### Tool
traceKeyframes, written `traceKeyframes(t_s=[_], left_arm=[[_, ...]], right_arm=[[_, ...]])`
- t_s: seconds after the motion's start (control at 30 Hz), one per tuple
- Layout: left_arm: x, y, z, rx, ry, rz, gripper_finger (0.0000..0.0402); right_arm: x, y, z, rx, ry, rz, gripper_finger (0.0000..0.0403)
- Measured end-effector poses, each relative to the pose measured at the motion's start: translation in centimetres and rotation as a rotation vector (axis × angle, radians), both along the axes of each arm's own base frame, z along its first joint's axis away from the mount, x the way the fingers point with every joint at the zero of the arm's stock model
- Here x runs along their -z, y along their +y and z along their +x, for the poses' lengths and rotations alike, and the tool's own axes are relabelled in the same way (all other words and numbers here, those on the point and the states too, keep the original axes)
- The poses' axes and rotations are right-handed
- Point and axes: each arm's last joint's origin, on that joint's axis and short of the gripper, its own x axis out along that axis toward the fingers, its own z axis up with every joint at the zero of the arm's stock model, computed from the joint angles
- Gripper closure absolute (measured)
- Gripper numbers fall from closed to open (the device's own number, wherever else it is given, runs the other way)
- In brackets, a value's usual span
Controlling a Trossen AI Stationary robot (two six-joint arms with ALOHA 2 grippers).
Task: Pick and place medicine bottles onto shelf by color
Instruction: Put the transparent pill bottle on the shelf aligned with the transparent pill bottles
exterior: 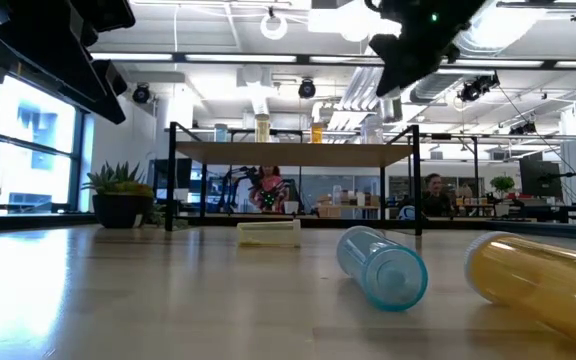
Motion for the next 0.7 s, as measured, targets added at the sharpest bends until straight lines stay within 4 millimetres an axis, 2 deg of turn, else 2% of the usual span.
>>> traceKeyframes(t_s=[0.27,0.7], left_arm=[[0.0,0.0,0.0,-0.001,-0.004,-0.002,0.0204],[0.0,0.0,0.0,0.0,-0.003,-0.001,0.0204]], right_arm=[[2.4,-2.5,0.0,0.009,-0.1,0.11,0.0274],[2.4,-3.8,-0.1,0.034,-0.177,0.168,0.027]])
